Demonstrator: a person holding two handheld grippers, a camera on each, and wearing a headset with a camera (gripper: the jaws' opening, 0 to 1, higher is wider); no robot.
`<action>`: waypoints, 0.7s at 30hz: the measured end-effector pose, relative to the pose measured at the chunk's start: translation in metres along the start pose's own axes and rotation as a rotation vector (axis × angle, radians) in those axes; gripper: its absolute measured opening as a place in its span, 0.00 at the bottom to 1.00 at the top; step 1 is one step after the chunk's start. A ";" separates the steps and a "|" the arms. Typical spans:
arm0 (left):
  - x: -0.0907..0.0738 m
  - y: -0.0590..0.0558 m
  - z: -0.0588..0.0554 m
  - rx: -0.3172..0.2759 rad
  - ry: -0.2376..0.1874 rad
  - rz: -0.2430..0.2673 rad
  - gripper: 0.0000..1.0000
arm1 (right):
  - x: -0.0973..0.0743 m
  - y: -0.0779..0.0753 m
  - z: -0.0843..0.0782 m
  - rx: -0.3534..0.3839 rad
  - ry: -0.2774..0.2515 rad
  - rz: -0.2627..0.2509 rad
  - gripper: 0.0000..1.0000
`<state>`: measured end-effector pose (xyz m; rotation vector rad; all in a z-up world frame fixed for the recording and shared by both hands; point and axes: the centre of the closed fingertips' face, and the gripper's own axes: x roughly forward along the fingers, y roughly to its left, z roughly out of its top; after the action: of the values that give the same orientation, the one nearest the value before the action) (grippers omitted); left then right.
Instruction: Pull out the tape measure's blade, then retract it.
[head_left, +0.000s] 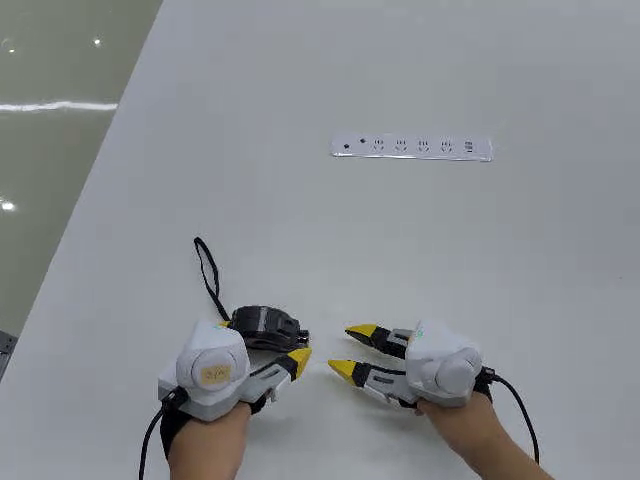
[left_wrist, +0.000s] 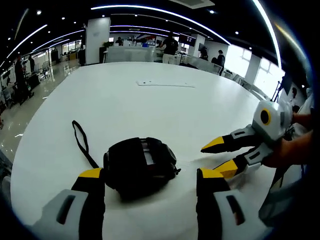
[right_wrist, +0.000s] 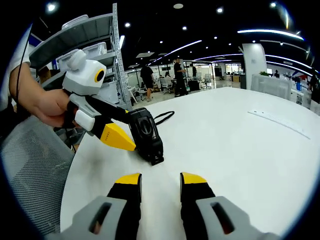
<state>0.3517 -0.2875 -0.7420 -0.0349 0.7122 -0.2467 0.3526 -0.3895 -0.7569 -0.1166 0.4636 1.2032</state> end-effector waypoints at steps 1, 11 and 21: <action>-0.001 0.000 0.000 0.004 -0.003 -0.003 0.72 | -0.002 0.000 -0.001 0.000 0.002 -0.006 0.29; -0.009 -0.001 -0.003 0.031 -0.007 -0.053 0.72 | -0.020 0.003 -0.001 0.003 0.002 -0.057 0.30; -0.021 0.001 -0.011 0.050 -0.009 -0.081 0.72 | -0.040 0.003 -0.003 0.023 0.014 -0.104 0.34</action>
<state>0.3296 -0.2808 -0.7373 -0.0171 0.6964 -0.3420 0.3385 -0.4239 -0.7428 -0.1284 0.4780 1.0954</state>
